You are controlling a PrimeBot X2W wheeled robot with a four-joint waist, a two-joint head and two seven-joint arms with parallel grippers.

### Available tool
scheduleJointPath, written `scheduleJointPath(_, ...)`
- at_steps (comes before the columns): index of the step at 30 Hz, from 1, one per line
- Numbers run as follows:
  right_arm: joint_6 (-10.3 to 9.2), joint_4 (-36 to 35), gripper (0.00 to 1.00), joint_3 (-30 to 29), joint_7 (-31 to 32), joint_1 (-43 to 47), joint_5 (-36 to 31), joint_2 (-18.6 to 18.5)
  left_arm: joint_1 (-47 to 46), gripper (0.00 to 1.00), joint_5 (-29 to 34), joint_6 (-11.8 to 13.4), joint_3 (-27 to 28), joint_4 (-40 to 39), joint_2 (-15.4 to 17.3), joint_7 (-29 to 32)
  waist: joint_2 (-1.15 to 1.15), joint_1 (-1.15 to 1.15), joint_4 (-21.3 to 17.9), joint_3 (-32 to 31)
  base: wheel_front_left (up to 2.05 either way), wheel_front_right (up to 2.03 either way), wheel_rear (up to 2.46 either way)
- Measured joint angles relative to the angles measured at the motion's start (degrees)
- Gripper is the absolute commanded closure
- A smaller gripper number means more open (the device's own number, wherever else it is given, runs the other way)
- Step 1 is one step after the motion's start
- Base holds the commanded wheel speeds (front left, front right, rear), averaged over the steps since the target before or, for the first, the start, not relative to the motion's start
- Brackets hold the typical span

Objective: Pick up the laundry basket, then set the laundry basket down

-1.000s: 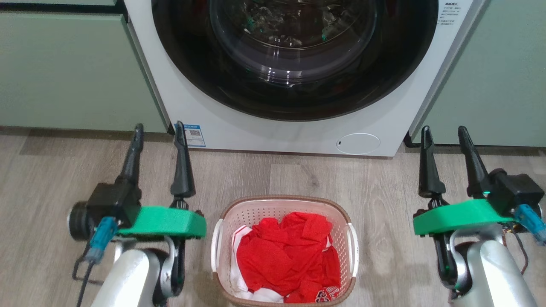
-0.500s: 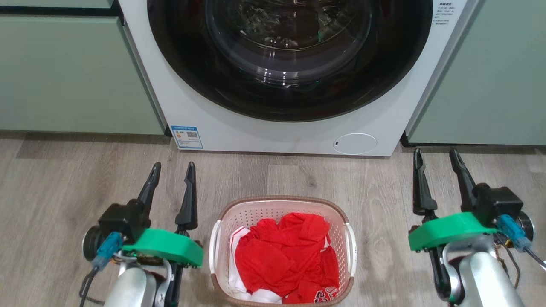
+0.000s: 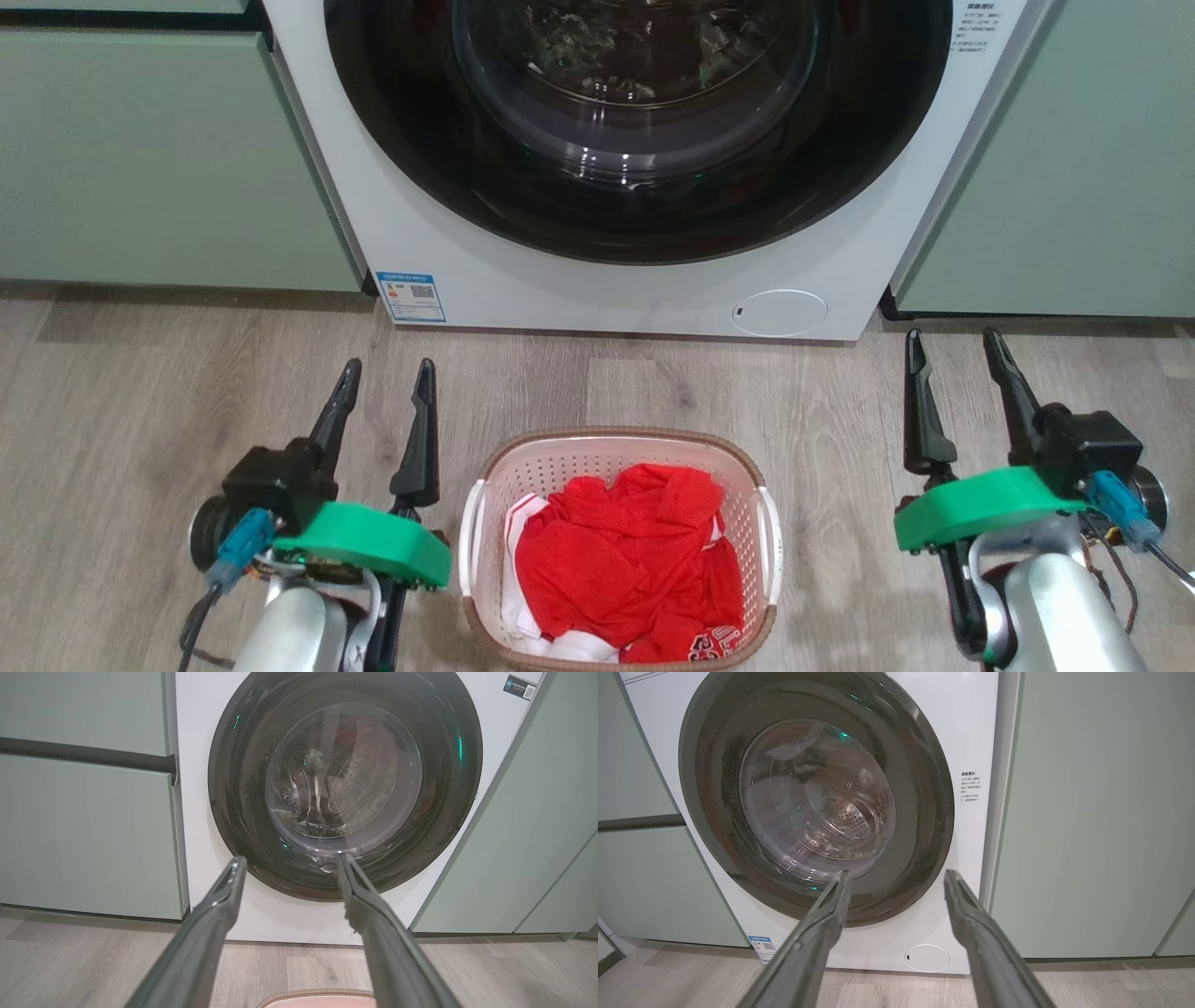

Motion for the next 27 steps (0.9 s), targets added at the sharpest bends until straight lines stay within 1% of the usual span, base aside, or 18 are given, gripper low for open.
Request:
scheduleJointPath(14, 0.0, 0.15, 0.0, 0.0, 0.0, -0.01, 0.0, 0.0, 0.01, 0.0, 0.57, 0.01, -0.25, -0.03, -0.01, 0.0, 0.0, 0.0, 0.43, -0.1, 0.0, 0.0, 0.0)
scheduleJointPath(27, 0.0, 0.76, 0.0, -0.02, 0.0, -0.02, 0.58, 0.0, 0.01, 0.0, 0.57, -0.09, -0.42, 0.58, -0.02, 0.0, 0.0, 0.0, 0.06, -0.12, 0.0, 0.0, 0.0)
